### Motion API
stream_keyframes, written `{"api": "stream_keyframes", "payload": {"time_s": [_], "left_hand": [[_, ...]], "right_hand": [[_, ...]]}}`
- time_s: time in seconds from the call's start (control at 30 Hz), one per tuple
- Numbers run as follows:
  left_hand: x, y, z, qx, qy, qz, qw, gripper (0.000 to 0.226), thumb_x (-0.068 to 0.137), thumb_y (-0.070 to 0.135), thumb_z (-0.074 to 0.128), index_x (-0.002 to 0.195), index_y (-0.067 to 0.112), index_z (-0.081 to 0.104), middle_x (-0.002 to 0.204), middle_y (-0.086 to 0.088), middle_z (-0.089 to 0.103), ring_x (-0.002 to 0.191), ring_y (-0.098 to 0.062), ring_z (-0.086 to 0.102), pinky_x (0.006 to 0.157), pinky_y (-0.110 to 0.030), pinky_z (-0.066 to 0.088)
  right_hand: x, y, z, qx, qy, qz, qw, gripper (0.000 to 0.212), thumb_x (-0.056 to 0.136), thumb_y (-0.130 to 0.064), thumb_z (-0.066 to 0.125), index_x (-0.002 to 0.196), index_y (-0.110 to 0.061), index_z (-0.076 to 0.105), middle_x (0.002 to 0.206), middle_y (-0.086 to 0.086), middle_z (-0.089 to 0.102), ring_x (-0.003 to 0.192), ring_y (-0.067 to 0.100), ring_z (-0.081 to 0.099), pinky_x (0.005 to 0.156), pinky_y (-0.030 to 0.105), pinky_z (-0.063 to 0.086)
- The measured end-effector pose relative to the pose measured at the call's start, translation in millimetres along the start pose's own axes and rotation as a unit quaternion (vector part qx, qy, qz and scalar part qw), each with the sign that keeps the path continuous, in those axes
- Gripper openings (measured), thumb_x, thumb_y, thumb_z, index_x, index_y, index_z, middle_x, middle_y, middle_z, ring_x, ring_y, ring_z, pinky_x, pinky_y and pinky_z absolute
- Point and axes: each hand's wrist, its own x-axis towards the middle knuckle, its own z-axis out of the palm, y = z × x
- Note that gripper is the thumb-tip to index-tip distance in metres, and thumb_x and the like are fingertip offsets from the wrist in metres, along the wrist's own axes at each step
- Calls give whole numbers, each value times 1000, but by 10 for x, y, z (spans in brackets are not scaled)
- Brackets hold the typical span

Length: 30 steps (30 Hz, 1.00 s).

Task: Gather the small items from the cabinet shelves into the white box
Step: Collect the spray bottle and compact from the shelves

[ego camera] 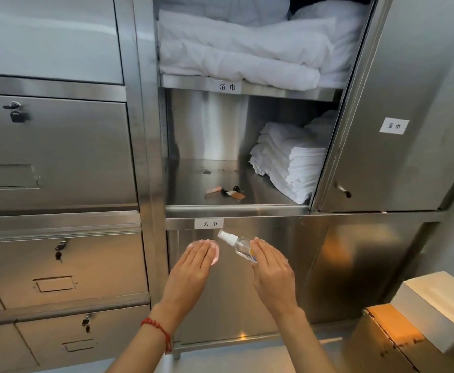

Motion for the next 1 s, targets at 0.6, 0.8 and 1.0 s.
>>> {"api": "stream_keyframes", "payload": {"time_s": [0.6,0.8,1.0], "left_hand": [[1509,-301,1124,36,44,-17,998,82,42,-14,83,119,-3,58,114,-19,65,105,-32,64,110,-39,31],[1797,-435,1353,49,13,-15,999,85,30,-7,89,112,-4,66,112,-18,66,102,-31,65,95,-47,39],[2062,-707,1638,40,-4,-13,999,95,30,-3,91,119,-1,57,111,-18,66,102,-31,65,94,-47,40]], "right_hand": [[1121,1292,1039,9,51,-24,998,38,79,-10,44,106,-3,70,109,10,69,98,23,67,88,30,48],[1340,1560,1383,18,25,-20,999,41,68,0,75,109,-1,68,111,12,68,100,25,67,82,38,56],[1533,1706,1740,23,-1,-3,1000,56,55,6,84,108,-1,68,111,13,68,98,27,67,80,39,56]]}}
